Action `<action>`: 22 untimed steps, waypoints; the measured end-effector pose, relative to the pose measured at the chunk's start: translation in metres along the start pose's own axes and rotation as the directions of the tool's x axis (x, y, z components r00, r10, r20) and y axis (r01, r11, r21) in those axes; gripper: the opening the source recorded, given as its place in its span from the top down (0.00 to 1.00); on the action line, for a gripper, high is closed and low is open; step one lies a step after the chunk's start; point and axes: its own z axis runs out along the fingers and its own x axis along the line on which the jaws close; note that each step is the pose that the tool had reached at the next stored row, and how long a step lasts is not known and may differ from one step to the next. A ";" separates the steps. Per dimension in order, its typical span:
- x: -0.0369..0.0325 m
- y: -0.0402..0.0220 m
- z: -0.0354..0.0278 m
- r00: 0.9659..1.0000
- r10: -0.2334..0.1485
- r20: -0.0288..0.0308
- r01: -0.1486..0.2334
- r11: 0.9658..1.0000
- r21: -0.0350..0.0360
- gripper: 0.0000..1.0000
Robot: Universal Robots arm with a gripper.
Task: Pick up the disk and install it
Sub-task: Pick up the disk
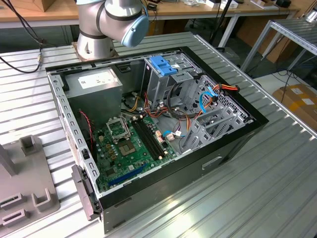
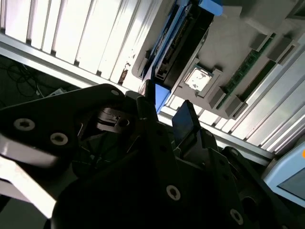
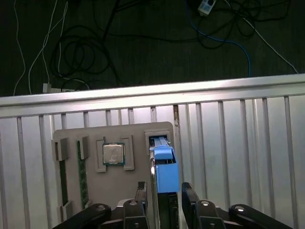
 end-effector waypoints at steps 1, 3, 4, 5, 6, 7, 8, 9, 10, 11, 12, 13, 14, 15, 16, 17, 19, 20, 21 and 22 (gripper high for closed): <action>0.0000 0.0012 0.0003 1.000 -0.001 0.000 0.001 1.000 0.000 0.58; 0.0003 0.0051 0.0025 1.000 -0.002 0.000 0.002 1.000 0.001 0.58; 0.0004 0.0056 0.0037 1.000 -0.005 0.000 0.005 1.000 0.002 0.58; 0.0004 0.0057 0.0046 1.000 -0.010 0.000 0.010 1.000 0.002 0.58; 0.0004 0.0057 0.0055 1.000 -0.023 0.000 0.023 1.000 0.002 0.58; 0.0004 0.0058 0.0061 0.999 -0.033 0.000 0.033 0.999 0.002 0.58; 0.0003 0.0058 0.0072 0.999 -0.050 0.000 0.050 0.999 0.002 0.58; 0.0003 0.0058 0.0080 0.998 -0.064 0.000 0.064 0.998 0.002 0.58; 0.0003 0.0058 0.0084 0.997 -0.072 -0.001 0.072 0.997 0.003 0.58; 0.0003 0.0058 0.0084 0.997 -0.077 -0.001 0.077 0.997 0.002 0.58; 0.0003 0.0058 0.0089 0.997 -0.079 -0.001 0.079 0.997 0.003 0.58; 0.0003 0.0058 0.0106 0.997 -0.082 -0.001 0.082 0.997 0.003 0.58; 0.0002 0.0058 0.0122 0.996 -0.085 -0.001 0.085 0.996 0.003 0.58; 0.0002 0.0057 0.0137 0.996 -0.088 -0.001 0.088 0.996 0.003 0.58; 0.0002 0.0057 0.0147 0.996 -0.089 -0.001 0.089 0.996 0.003 0.58; 0.0002 0.0057 0.0157 0.996 -0.092 -0.001 0.092 0.996 0.003 0.58; 0.0001 0.0057 0.0178 0.995 -0.096 -0.001 0.096 0.995 0.003 0.58; 0.0001 0.0057 0.0196 0.995 -0.100 -0.001 0.100 0.995 0.003 0.58; 0.0001 0.0057 0.0207 0.995 -0.103 -0.001 0.103 0.995 0.003 0.58; 0.0001 0.0056 0.0227 0.994 -0.106 -0.001 0.106 0.994 0.003 0.58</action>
